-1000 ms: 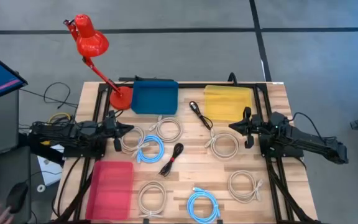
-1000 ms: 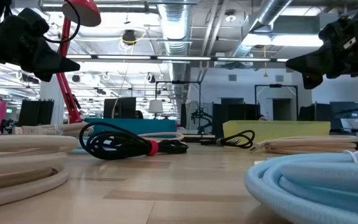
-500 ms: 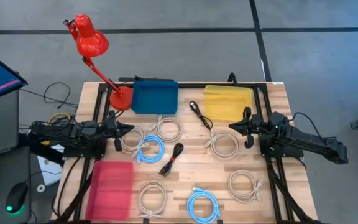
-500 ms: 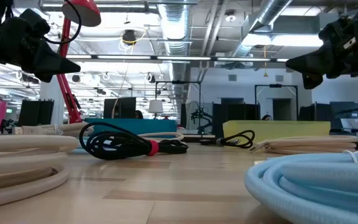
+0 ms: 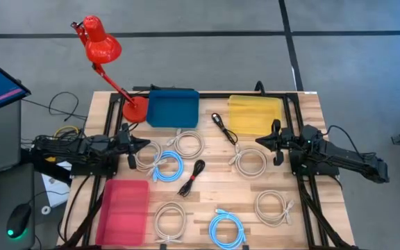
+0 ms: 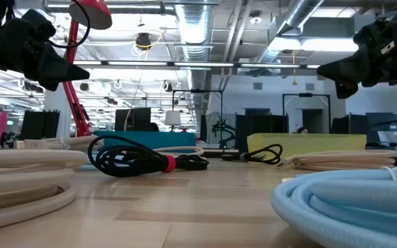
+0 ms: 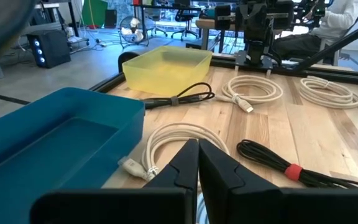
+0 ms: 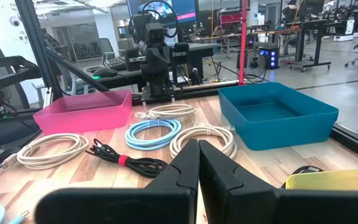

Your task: Pick & Place USB Port

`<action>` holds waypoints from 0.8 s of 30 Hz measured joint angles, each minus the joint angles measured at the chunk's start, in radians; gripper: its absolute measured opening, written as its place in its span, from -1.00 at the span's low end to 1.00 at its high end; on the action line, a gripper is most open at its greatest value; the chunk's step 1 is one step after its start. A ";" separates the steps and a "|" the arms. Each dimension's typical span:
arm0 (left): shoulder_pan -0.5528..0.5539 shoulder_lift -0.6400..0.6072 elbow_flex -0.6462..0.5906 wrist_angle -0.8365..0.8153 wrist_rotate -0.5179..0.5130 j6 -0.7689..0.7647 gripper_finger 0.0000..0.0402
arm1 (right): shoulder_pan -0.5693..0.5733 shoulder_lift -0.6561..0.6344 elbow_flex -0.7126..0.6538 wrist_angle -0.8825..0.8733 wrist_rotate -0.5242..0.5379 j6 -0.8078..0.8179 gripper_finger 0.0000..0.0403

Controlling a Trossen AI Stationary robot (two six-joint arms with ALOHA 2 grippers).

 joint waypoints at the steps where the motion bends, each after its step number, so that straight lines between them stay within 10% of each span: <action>1: 0.000 0.000 0.000 0.002 0.000 0.000 -0.94 | 0.000 0.000 0.000 0.000 0.000 0.000 -1.00; 24: 0.000 0.000 0.000 0.019 0.000 0.000 -0.94 | 0.000 0.000 0.000 0.000 0.000 0.000 -1.00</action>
